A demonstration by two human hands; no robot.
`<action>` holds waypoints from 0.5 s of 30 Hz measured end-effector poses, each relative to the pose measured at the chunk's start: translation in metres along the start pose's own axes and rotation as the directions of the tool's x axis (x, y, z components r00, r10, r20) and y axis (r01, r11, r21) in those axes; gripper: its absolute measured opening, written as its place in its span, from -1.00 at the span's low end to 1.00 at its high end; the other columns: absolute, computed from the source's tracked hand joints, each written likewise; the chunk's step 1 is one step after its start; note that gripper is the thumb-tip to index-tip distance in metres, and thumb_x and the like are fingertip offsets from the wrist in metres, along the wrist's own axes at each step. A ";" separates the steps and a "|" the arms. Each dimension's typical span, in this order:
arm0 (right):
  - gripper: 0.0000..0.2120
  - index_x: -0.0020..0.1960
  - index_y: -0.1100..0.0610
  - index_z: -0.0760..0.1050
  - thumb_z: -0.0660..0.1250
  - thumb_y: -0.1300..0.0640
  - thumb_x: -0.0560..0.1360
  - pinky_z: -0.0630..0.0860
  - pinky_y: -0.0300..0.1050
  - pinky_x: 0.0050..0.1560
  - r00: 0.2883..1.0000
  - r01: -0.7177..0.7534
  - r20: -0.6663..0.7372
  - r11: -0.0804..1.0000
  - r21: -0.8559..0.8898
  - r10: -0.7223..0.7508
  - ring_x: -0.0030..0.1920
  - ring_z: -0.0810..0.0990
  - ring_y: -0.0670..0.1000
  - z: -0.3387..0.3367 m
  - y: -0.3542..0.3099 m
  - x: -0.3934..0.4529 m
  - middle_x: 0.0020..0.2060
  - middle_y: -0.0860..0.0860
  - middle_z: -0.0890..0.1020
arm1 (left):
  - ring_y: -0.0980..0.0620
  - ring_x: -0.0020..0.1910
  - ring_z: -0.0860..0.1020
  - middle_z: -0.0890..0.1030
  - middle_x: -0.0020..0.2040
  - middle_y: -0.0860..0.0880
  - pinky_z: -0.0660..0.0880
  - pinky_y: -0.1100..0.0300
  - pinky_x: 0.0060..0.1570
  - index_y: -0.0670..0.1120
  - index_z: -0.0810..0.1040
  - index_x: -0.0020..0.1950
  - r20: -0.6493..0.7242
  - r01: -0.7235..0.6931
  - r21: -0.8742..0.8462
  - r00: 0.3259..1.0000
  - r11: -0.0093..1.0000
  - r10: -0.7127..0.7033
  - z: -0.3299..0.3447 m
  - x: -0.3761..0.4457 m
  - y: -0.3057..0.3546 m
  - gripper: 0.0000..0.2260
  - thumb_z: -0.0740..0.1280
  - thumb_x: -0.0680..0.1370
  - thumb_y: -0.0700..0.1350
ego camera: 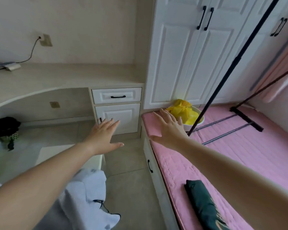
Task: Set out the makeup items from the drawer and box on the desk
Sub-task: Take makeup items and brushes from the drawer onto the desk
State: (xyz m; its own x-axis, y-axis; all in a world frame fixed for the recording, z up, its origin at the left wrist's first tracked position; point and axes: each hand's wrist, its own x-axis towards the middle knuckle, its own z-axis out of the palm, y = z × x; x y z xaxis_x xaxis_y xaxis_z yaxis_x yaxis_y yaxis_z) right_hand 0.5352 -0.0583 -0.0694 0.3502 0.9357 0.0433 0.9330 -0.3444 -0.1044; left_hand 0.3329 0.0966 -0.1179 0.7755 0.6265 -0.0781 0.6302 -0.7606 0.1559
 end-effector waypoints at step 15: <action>-0.16 0.54 -0.07 -0.14 0.27 -0.24 0.46 -0.20 0.26 0.46 0.955 0.188 0.232 0.982 0.013 -0.186 0.54 -0.18 0.05 0.083 0.043 0.276 0.55 0.03 -0.12 | -0.08 0.55 -0.09 -0.04 0.58 -0.05 -0.01 -0.04 0.50 0.01 -0.09 0.56 0.042 0.210 -0.182 0.978 0.961 -0.206 0.029 0.228 -0.097 -0.16 0.25 0.46 0.30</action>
State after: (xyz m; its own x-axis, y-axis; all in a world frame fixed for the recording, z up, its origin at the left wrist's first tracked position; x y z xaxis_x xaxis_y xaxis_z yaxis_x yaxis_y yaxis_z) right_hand 0.6646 0.1914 -0.1447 0.1415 0.9753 -0.1695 0.9811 -0.1610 -0.1077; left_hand 0.4500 0.3081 -0.1789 0.6301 0.7619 -0.1500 0.7612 -0.5680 0.3130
